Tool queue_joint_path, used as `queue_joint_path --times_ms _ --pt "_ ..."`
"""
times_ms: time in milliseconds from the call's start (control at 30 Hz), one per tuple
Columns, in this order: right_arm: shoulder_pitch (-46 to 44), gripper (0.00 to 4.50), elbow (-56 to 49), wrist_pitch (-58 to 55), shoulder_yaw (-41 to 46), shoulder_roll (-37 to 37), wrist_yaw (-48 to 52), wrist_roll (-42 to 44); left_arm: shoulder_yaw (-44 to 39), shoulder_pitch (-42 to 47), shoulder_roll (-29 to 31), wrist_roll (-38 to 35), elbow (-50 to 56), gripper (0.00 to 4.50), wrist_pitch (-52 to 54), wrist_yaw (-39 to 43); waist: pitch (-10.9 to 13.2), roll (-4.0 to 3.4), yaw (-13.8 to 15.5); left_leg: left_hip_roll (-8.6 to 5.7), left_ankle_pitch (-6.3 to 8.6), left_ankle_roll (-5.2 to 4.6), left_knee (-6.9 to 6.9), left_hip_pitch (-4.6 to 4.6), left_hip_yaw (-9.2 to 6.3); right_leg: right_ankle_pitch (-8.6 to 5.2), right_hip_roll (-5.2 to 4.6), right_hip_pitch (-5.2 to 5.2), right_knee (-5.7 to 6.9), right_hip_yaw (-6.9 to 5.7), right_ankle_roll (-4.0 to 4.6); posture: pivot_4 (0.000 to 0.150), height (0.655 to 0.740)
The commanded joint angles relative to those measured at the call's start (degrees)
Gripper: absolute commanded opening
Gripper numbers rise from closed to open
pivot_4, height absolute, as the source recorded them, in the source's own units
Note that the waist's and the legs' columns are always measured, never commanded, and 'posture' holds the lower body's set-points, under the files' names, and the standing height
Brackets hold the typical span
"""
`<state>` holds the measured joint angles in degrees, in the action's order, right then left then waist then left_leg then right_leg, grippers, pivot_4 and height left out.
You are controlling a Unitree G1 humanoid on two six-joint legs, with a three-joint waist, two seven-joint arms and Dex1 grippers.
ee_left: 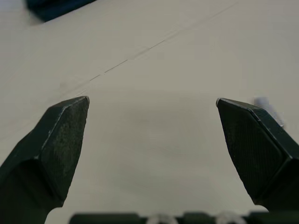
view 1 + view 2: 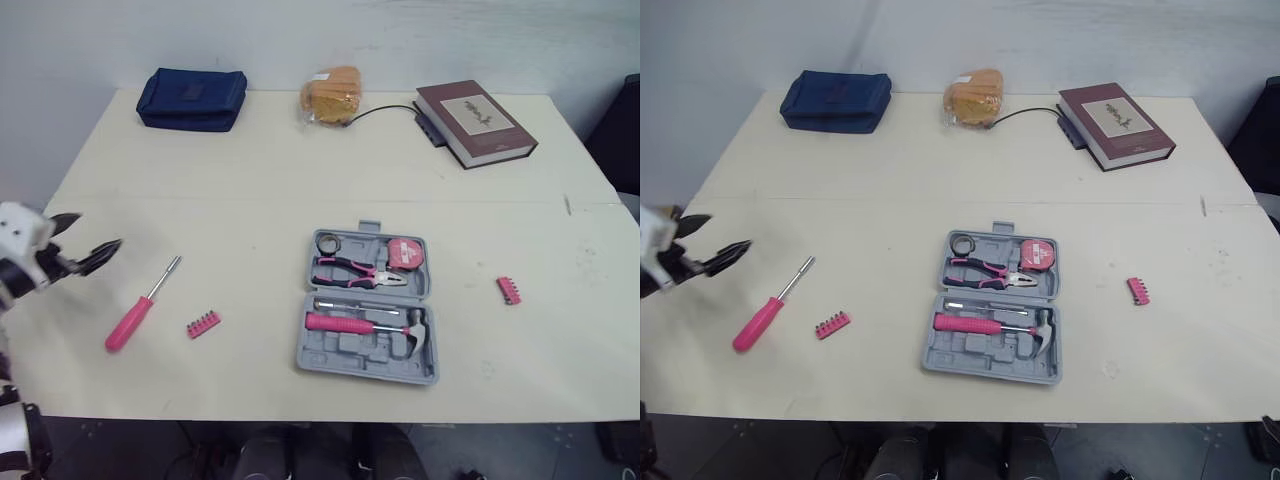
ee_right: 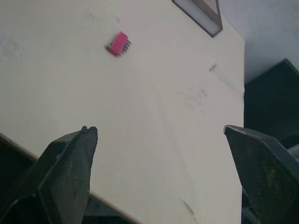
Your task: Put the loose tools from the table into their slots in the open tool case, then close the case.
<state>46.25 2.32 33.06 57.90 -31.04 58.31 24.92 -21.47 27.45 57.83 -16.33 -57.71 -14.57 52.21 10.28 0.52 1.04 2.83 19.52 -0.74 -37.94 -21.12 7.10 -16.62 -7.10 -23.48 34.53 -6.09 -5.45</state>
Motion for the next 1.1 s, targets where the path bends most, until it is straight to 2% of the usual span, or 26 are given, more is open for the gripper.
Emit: queue_joint_path --times_ms 33,300,400,500,700,867,1100 --pt "0.6 4.50 5.9 4.5 3.0 0.9 -2.2 0.0 -4.2 -4.8 3.9 -0.5 -3.9 4.42 -1.2 -3.0 0.0 0.00 -0.1 -0.01 0.03 -0.01 0.00 0.02 -0.01 0.00 -0.24 -0.01 0.06 -0.01 0.00 0.150 0.7400" --pt "1.5 4.50 8.4 7.2 1.5 1.3 -5.2 0.7 -10.2 -12.5 5.3 -2.8 -4.9 4.42 0.8 -6.2 0.0 -0.09 -0.3 -0.02 0.07 0.38 0.00 0.17 -0.08 -0.01 -0.47 -0.05 0.34 0.21 0.16 0.150 0.7400" --pt "1.1 4.50 5.0 5.7 -0.1 0.6 -5.3 1.5 -10.3 -13.4 3.9 -3.4 -1.9 4.42 1.6 -4.4 0.0 -0.10 -0.3 0.02 0.04 0.43 0.01 0.18 -0.12 -0.01 -0.46 -0.06 0.37 0.37 0.24 0.150 0.7400" --pt "1.1 4.50 -3.6 0.5 -1.9 -0.9 -5.5 5.0 -9.9 -13.8 1.4 -3.6 3.5 4.42 1.4 -3.9 -0.1 -0.23 -0.4 0.01 0.03 0.45 0.01 0.18 -0.10 -0.01 -0.47 -0.07 0.43 0.47 0.25 0.150 0.7400" --pt "-1.1 4.50 -21.4 -9.5 -8.3 -4.5 -7.4 7.2 -8.5 -14.7 -0.6 -5.0 13.2 4.42 7.2 1.8 -0.1 -0.18 -1.1 0.01 -0.02 0.48 0.01 0.11 -0.08 -0.01 -0.40 -0.11 0.51 0.40 0.25 0.150 0.7400" --pt "-6.2 4.50 -30.4 -16.1 -13.0 -6.9 -9.5 7.5 -8.0 -16.4 -1.2 -8.2 23.5 4.42 14.9 6.3 -0.1 -0.14 -1.2 -0.08 -0.12 0.29 -0.03 0.11 0.05 0.03 -0.38 -0.11 0.56 0.06 0.17 0.150 0.7400" --pt "-15.1 4.50 -38.0 -21.1 -23.7 -9.3 -9.2 6.0 -7.2 -23.3 2.9 -10.1 34.3 4.42 15.8 22.2 -0.1 -0.06 -1.3 -0.06 -0.25 0.09 -0.10 0.06 0.05 0.04 -0.27 -0.15 0.56 0.05 0.15 0.150 0.7400"
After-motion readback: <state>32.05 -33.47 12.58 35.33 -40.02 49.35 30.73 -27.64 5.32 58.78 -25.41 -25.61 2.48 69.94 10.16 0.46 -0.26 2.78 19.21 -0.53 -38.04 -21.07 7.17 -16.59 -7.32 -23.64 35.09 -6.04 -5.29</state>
